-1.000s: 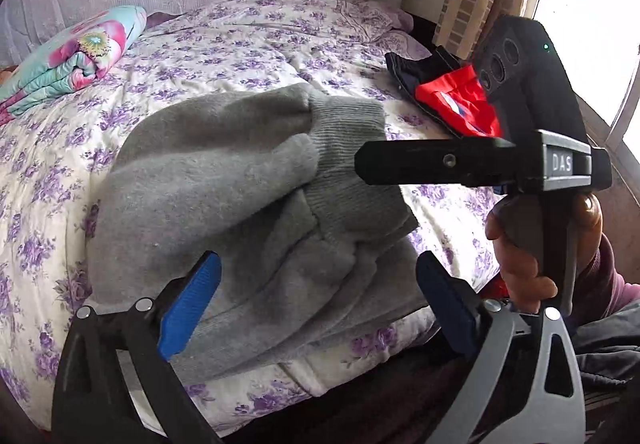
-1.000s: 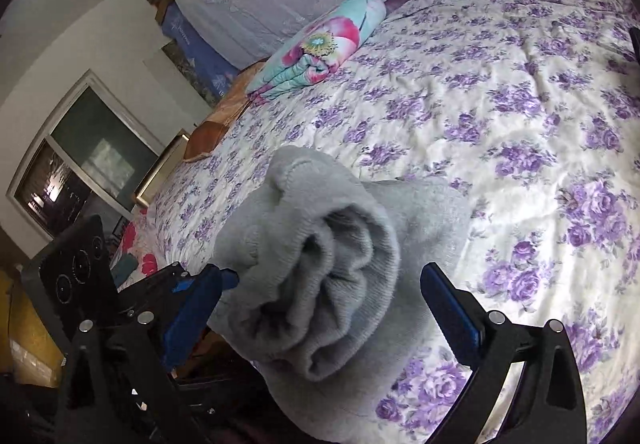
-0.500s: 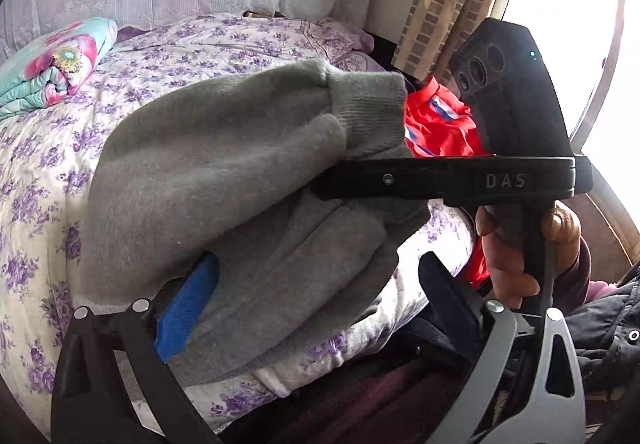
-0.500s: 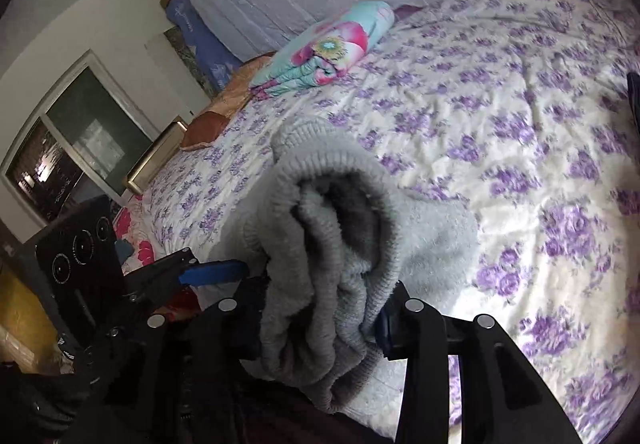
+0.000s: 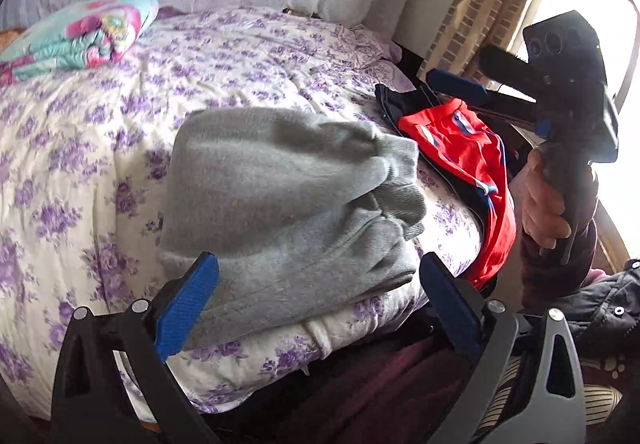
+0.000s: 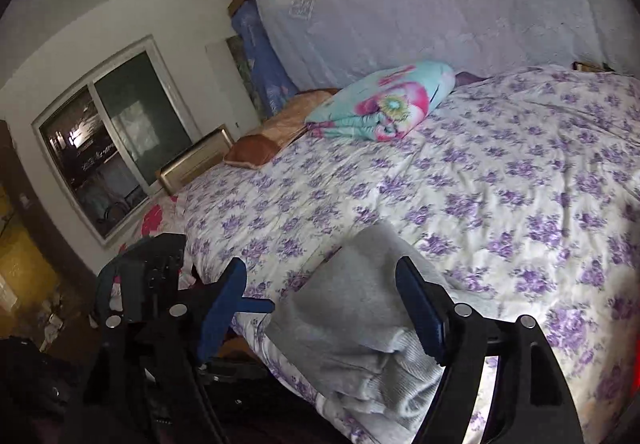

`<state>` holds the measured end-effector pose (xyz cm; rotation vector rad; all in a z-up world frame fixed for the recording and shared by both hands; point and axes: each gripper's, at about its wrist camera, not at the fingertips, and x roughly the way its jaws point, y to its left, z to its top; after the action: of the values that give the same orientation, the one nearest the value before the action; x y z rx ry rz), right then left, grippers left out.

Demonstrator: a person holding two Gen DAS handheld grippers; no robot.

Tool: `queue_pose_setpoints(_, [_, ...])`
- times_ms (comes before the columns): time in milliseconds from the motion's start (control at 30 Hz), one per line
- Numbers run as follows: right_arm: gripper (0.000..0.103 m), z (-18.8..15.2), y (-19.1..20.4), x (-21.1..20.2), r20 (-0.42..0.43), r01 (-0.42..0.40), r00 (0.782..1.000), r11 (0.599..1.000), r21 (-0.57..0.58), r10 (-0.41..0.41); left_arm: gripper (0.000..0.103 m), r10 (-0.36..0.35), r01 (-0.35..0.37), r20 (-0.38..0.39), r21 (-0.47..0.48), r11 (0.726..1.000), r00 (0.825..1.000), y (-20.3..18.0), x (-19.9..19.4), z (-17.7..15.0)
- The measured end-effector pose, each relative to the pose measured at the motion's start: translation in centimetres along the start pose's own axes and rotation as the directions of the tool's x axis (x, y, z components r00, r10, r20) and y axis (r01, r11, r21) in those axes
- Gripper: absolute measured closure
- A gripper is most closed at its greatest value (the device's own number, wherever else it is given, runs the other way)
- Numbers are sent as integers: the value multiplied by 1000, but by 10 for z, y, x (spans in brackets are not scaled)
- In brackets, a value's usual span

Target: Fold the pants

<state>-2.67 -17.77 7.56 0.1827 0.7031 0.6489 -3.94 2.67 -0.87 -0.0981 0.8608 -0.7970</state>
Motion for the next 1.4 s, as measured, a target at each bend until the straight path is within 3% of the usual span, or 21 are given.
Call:
queue_pose_setpoints(33, [36,2,-6,26,-69,59,996,998,12,-58,5,0,0,-23,-38,999,1000,10,11,-3])
queue_pose_setpoints(100, [58,-9,-41,79,-249,173,957,982,79,-149,5,8,-14,-71,-86,996,997,24,40,-14])
queue_pose_setpoints(167, [79,-35,-86,112,-321,236,929,963,132,-184,5,58,-61,-60,-43,997,997,23,57,-28])
queue_pose_setpoints(200, [86,-43,-104,110,-243,160,964,968,193,-111,5,79,-79,-26,-7,997,997,17,57,-33])
queue_pose_setpoints(233, [99,-46,-115,107,-227,153,969,961,229,-100,5,102,-101,-20,21,995,995,13,58,-36])
queue_pose_setpoints(333, [103,-34,-111,94,-253,141,965,947,287,-67,5,113,-112,-30,51,992,993,8,51,-33])
queue_pose_setpoints(433, [88,7,-57,77,-184,100,980,987,126,-76,5,76,-76,-5,72,995,997,0,28,-27])
queue_pose_setpoints(467, [77,21,-39,80,-176,71,983,994,82,-55,5,67,-67,7,89,994,998,-5,20,-26])
queue_pose_setpoints(533, [64,44,-12,104,-212,25,977,1000,15,-22,5,51,-54,23,132,990,998,-15,17,-24])
queue_pose_setpoints(633, [64,52,-9,167,-333,72,941,997,-1,-68,5,25,-18,-58,120,993,998,-17,44,-30])
queue_pose_setpoints(700, [68,39,-38,212,-420,198,891,980,12,-175,5,79,-68,-67,148,987,995,-19,61,-40])
queue_pose_setpoints(733, [68,24,-57,230,-472,219,865,974,51,-169,5,112,-103,-45,177,979,993,-23,64,-44])
queue_pose_setpoints(833, [65,18,-77,224,-426,136,903,979,150,-61,5,130,-119,-37,208,971,991,-29,61,-49])
queue_pose_setpoints(933, [63,35,-68,174,-305,54,952,983,174,2,5,57,-48,-41,193,980,998,-25,42,-39])
queue_pose_setpoints(967, [57,41,-63,149,-260,28,966,986,167,16,5,35,-28,-32,195,980,999,-24,31,-34])
queue_pose_setpoints(1033, [26,45,-60,94,-164,37,986,988,150,-12,5,13,-20,34,213,977,999,-19,4,-23])
queue_pose_setpoints(1067, [6,43,-61,66,-115,64,992,986,153,-47,5,6,-20,66,216,976,998,-14,-8,-17])
queue_pose_setpoints(1133, [3,27,-73,23,-64,120,992,979,166,-111,5,-17,0,96,183,983,995,10,-21,-2])
queue_pose_setpoints(1200, [3,-1,-89,0,-97,185,981,961,207,-168,5,-67,60,65,105,993,996,46,-15,13])
queue_pose_setpoints(1300, [3,-57,-117,-5,-143,183,980,920,346,-141,5,-149,148,-45,-27,989,988,95,20,25])
queue_pose_setpoints(1400, [3,-104,-134,22,-164,85,986,863,498,-2,5,-255,243,-103,-117,963,962,118,51,30])
